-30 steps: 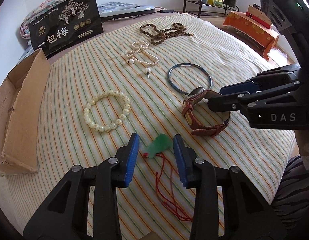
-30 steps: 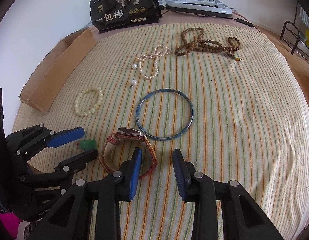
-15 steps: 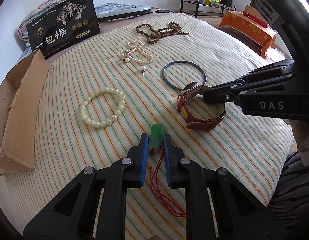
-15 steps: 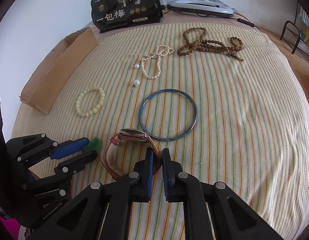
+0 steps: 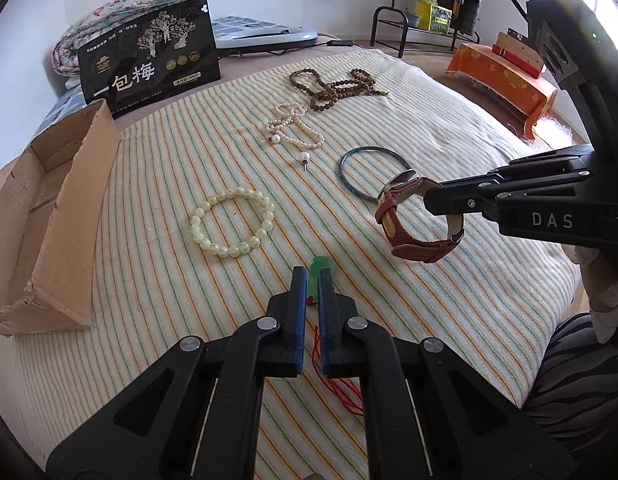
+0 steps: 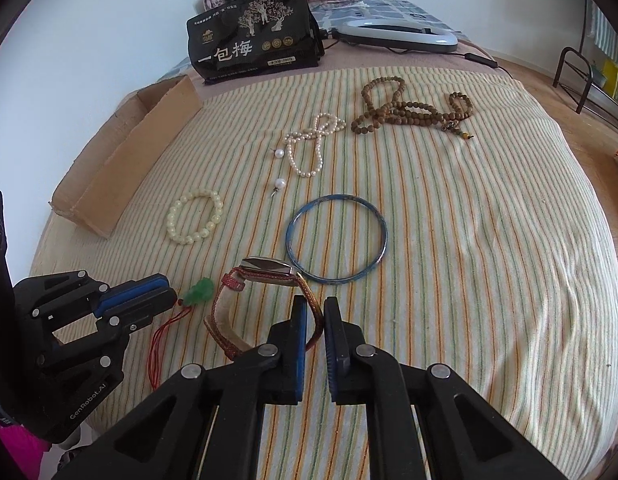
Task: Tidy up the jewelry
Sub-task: 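Close the left gripper on the green pendant while the right gripper grasps the brown watch, then carry the pendant and watch over the cardboard box with both tools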
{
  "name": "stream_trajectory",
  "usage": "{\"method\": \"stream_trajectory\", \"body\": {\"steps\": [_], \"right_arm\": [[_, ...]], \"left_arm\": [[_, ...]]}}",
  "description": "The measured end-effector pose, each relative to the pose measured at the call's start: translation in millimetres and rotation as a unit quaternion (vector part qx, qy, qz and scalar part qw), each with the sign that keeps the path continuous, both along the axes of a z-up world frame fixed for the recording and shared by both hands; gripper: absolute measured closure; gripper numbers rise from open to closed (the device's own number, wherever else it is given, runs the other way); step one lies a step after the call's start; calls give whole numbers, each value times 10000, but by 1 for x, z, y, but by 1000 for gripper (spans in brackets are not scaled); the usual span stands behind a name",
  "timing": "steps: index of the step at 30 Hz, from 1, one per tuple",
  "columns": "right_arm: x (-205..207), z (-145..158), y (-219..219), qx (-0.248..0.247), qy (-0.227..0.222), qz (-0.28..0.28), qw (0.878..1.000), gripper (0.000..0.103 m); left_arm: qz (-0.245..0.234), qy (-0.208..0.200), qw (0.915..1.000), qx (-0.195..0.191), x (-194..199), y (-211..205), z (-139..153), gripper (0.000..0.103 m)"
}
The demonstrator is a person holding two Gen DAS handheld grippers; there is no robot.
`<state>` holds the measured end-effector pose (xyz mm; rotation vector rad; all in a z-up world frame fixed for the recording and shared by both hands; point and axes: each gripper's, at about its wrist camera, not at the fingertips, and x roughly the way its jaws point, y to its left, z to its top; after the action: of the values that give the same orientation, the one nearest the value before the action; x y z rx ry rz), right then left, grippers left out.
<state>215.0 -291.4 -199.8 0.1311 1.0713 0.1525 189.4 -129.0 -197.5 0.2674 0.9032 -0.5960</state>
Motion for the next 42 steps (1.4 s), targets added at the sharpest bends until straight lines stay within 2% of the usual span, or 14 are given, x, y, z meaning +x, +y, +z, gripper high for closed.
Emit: {"method": "stream_trajectory", "body": {"steps": [6,7,10,11,13,15,16,17,18,20,28,42], "right_arm": [[-1,2,0,-27,-19,20,10000,97],[-2,2,0,-32,-16,18,10000,97],[-2,1,0,-15,-10,-1,10000,97],[-2,1,-1,-9,-11,-5,10000,97],[-2,1,-1,-4,-13,-8,10000,97],[-2,2,0,-5,-24,-8,10000,97],[-2,2,0,-4,-29,-10,10000,97],[-2,2,0,-2,-34,-8,10000,97],[-2,2,0,-4,-38,-7,10000,97],[-3,2,0,-3,-43,-9,10000,97],[-9,16,1,-31,-227,-42,9997,97],[-19,84,26,-223,-949,183,9951,97]], "left_arm": [[33,-6,9999,-131,2,2,3,100],[-47,75,9998,-156,3,1,2,96],[-111,38,9999,-10,5,-5,-1,51],[-163,31,9999,20,6,-7,-3,50],[-232,76,9996,163,8,-12,-10,50],[-241,115,9993,262,11,-14,-17,55],[-262,122,9991,323,11,-16,-21,68],[-272,85,9987,414,11,-17,-24,76],[-290,29,9986,446,10,-18,-26,77],[-349,36,9987,377,8,-18,-27,90],[-76,-19,10000,58,4,-2,-6,90],[486,-659,9945,-660,-1,56,87,90]]}}
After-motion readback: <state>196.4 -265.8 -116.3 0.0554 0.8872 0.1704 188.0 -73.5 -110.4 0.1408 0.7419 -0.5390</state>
